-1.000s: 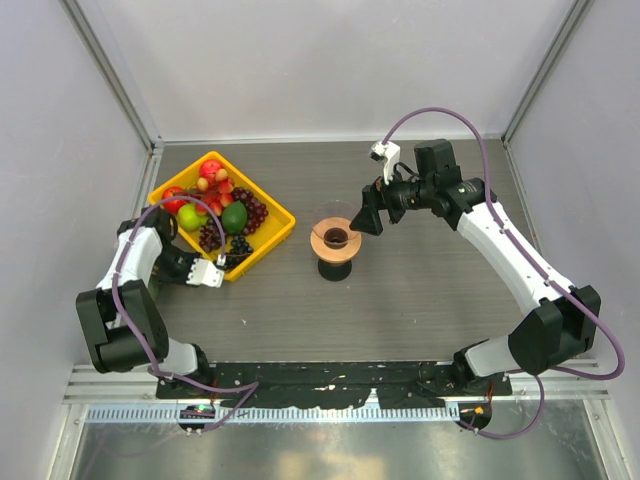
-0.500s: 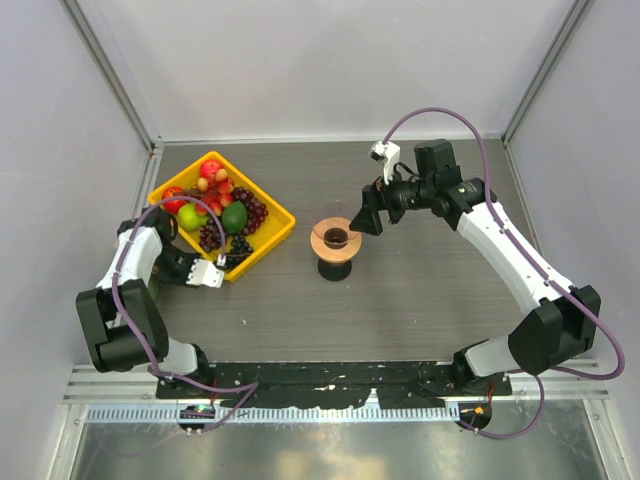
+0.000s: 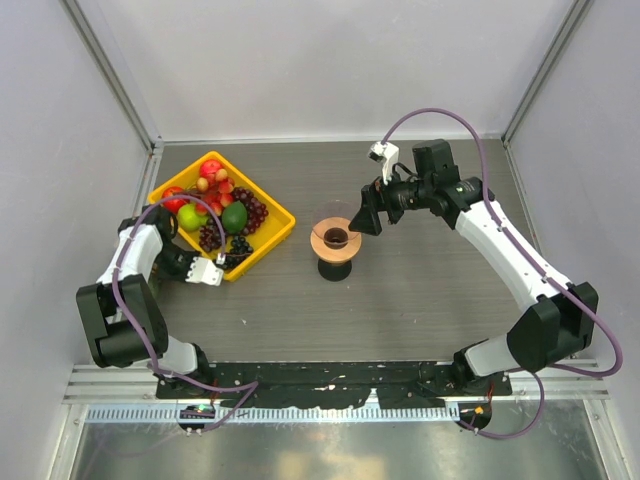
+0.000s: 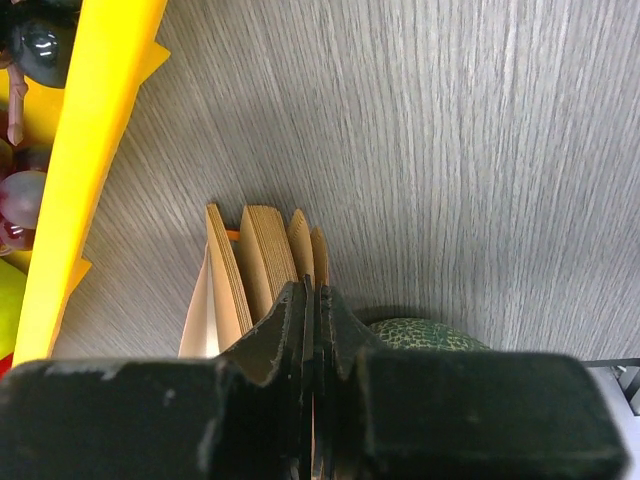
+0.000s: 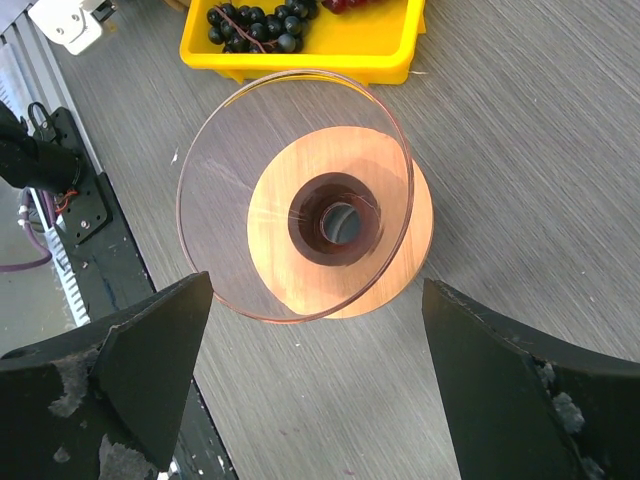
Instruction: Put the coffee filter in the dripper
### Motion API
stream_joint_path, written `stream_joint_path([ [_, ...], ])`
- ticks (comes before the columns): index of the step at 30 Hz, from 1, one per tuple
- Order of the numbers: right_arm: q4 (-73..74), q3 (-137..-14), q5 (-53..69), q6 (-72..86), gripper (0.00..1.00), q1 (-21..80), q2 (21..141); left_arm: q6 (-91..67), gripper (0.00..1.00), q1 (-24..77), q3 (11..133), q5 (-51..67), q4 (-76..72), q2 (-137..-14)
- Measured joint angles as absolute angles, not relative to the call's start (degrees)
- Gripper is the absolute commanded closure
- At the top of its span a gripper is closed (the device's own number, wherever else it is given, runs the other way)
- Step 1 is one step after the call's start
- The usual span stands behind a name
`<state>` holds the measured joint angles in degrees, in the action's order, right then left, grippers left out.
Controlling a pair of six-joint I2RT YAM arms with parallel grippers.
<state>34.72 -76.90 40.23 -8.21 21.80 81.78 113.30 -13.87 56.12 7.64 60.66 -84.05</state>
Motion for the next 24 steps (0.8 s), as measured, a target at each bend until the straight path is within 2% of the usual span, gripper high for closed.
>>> stream_joint_path([
  [1, 34.7, -76.9, 40.2, -8.2, 0.08, 21.8, 81.8, 113.4, 1.00, -13.9, 56.1, 7.6, 60.7, -84.1],
  [14, 34.7, -76.9, 40.7, -7.5, 0.08, 21.8, 82.1, 113.4, 1.00, -13.1, 56.1, 9.0, 60.9, -82.0],
  [15, 34.7, -76.9, 40.7, -7.4, 0.08, 21.8, 82.1, 113.4, 0.99, -13.0, 56.1, 9.1, 60.9, -81.6],
  [18, 34.7, -76.9, 40.9, -7.4, 0.08, 21.8, 82.2, 113.4, 0.84, -12.7, 56.1, 9.5, 61.1, -80.8],
  [24, 34.7, -76.9, 41.3, -7.4, 0.08, 21.8, 82.5, 112.7, 0.75, -12.6, 56.2, 9.4, 61.5, -80.9],
])
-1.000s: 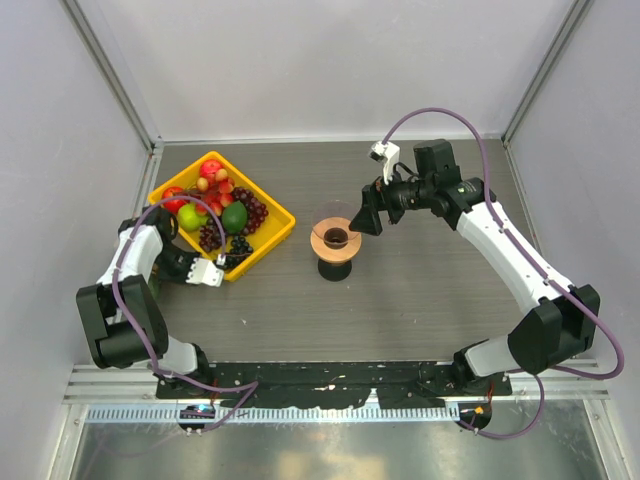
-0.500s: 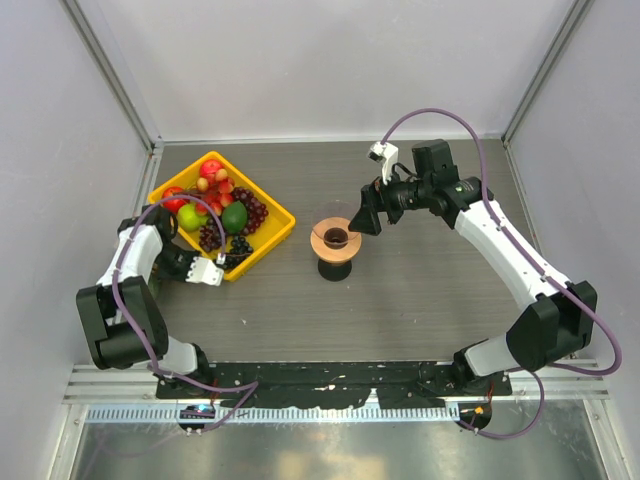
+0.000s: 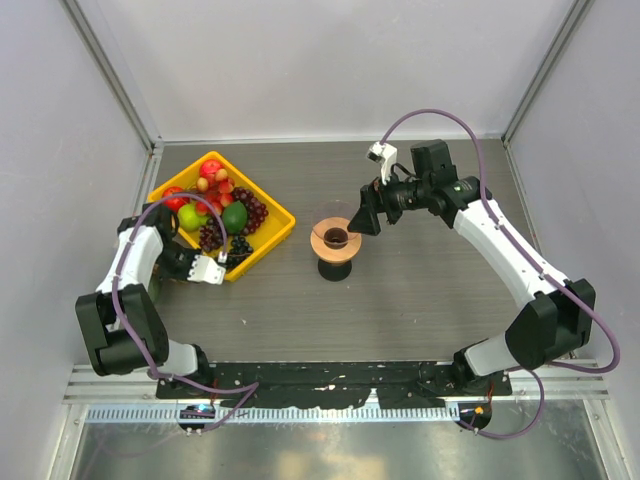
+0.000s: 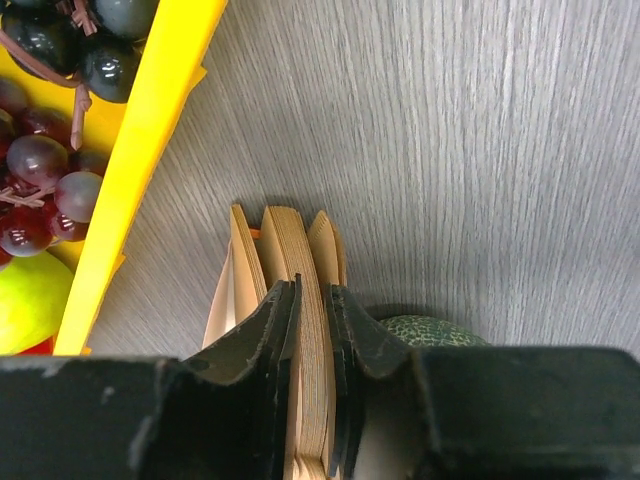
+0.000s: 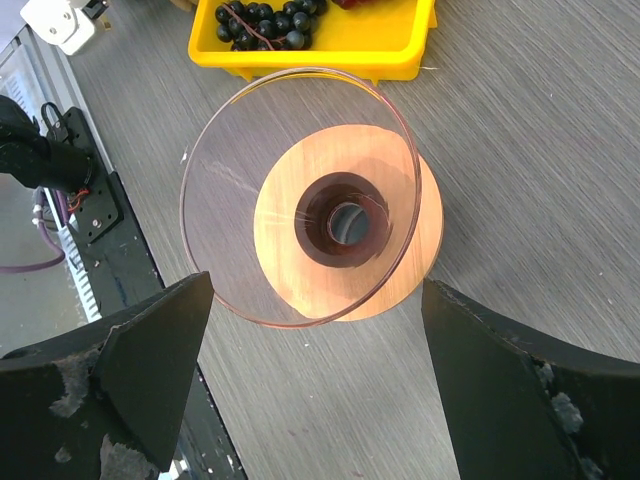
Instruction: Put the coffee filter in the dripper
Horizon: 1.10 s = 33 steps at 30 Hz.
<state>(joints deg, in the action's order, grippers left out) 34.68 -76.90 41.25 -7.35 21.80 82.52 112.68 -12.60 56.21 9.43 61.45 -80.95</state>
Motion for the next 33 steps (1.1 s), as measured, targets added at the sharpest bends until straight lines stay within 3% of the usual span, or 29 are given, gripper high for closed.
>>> stream_joint_path([
  [13, 34.7, -76.9, 41.5, -7.3, 0.09, 21.8, 83.0, 112.9, 0.74, -12.6, 58.3, 7.6, 64.5, -82.4],
  [22, 34.7, -76.9, 41.5, -7.3, 0.09, 21.8, 83.0, 112.7, 0.80, -12.5, 58.3, 6.1, 64.1, -84.0],
  [27, 34.7, -76.9, 41.5, -7.3, 0.09, 21.8, 83.0, 112.4, 0.74, -12.5, 58.3, 5.6, 64.1, -84.7],
  [33, 34.7, -76.9, 41.5, -7.3, 0.09, 21.8, 83.0, 112.7, 0.73, -12.5, 58.3, 5.6, 64.3, -84.7],
])
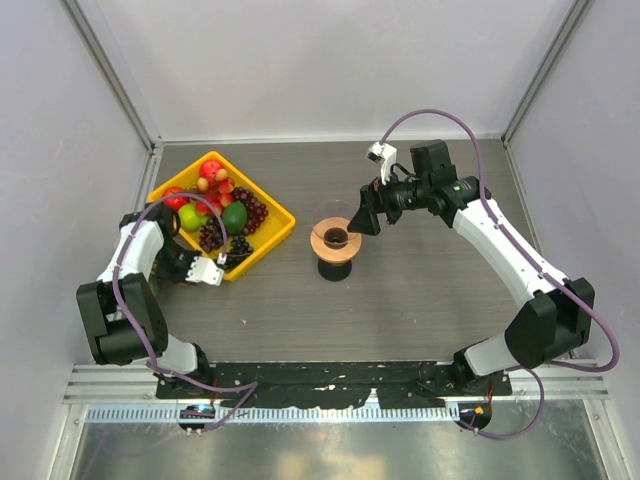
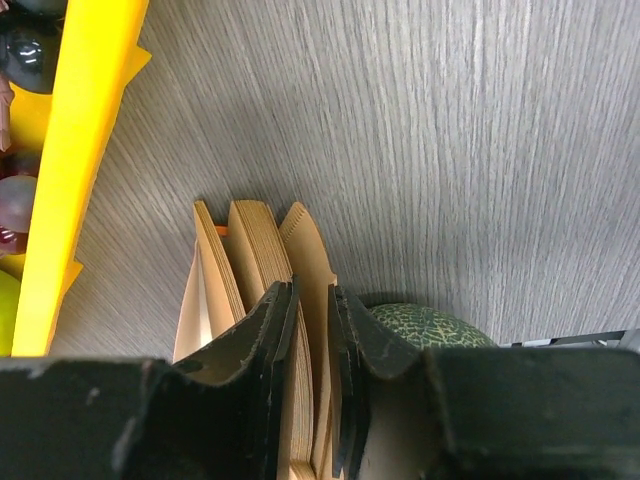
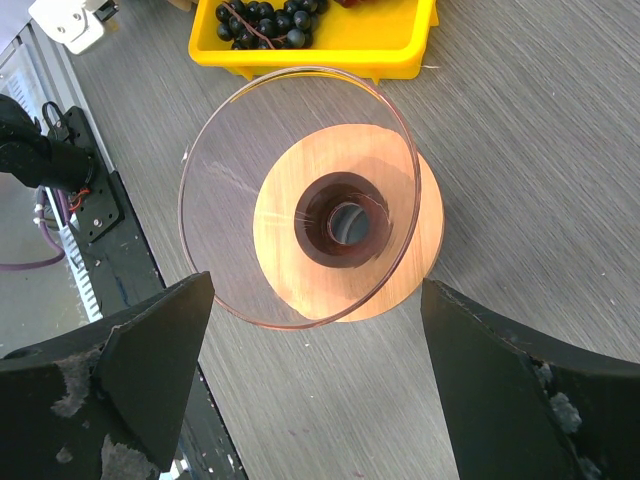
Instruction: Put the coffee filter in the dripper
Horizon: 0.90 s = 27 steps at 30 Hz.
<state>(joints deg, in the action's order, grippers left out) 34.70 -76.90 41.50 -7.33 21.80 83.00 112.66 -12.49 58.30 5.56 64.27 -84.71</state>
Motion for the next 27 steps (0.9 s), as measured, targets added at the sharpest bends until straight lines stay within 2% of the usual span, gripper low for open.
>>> stream_joint_path([
  [16, 34.7, -76.9, 41.7, -7.3, 0.09, 21.8, 83.0, 112.9, 0.73, -12.5, 58.4, 5.6, 66.9, -84.7],
  [21, 34.7, -76.9, 41.7, -7.3, 0.09, 21.8, 83.0, 112.8, 0.79, -12.5, 58.6, 5.6, 66.7, -85.1],
  [27, 34.6, -76.9, 41.8, -7.3, 0.09, 21.8, 83.3, 112.4, 0.96, -12.5, 59.2, 5.6, 66.2, -86.5],
])
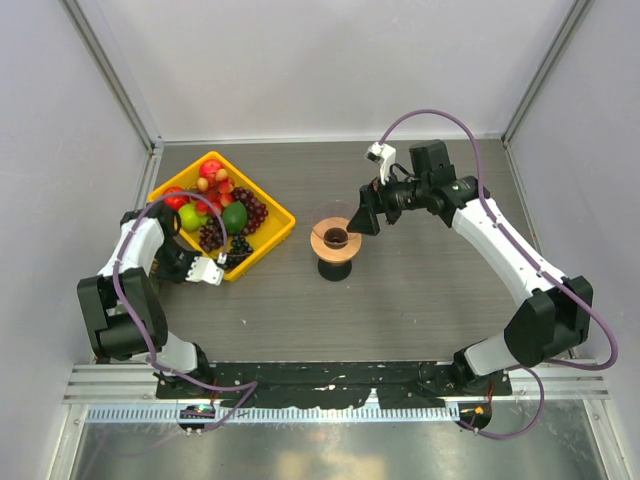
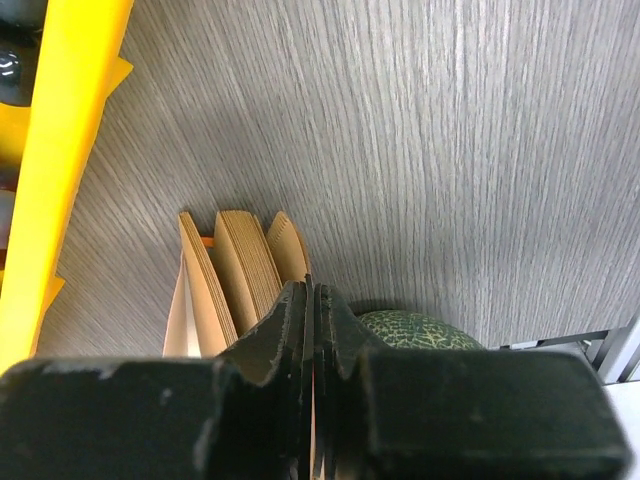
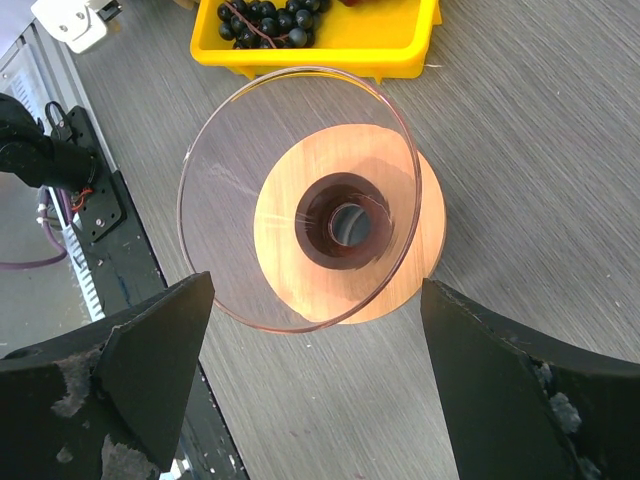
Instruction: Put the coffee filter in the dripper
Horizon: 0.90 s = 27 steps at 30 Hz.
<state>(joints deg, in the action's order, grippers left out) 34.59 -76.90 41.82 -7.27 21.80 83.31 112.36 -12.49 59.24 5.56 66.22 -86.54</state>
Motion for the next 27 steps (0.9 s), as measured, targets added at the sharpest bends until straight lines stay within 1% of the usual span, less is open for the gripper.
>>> stream_joint_path([
  [1, 34.5, -76.9, 41.9, -7.2, 0.09, 21.8, 83.4, 112.3, 0.99, -12.5, 59.3, 5.5, 66.2, -86.6],
  [2, 34.4, -76.9, 41.9, -7.1, 0.09, 21.8, 83.6, 112.2, 1.00, -12.5, 59.4, 5.5, 66.2, -86.6],
  [21, 34.2, -76.9, 42.1, -6.9, 0.09, 21.8, 84.8, 111.4, 1.00, -11.6, 60.1, 8.5, 66.7, -85.2],
  [22, 34.2, -76.9, 42.1, -6.9, 0.09, 21.8, 84.8, 111.4, 0.99, -11.6, 60.1, 8.5, 66.7, -85.2],
  [23, 34.2, -76.9, 42.2, -6.9, 0.09, 21.8, 84.9, 111.0, 0.88, -11.4, 60.1, 8.4, 66.7, -85.2],
  [25, 34.2, -76.9, 42.2, -6.9, 0.09, 21.8, 84.9, 110.1, 0.74, -11.2, 60.4, 7.8, 67.1, -85.4],
  [27, 34.2, -76.9, 42.2, -6.9, 0.09, 21.8, 85.0, 109.0, 0.71, -11.1, 61.5, 7.0, 67.6, -86.2],
])
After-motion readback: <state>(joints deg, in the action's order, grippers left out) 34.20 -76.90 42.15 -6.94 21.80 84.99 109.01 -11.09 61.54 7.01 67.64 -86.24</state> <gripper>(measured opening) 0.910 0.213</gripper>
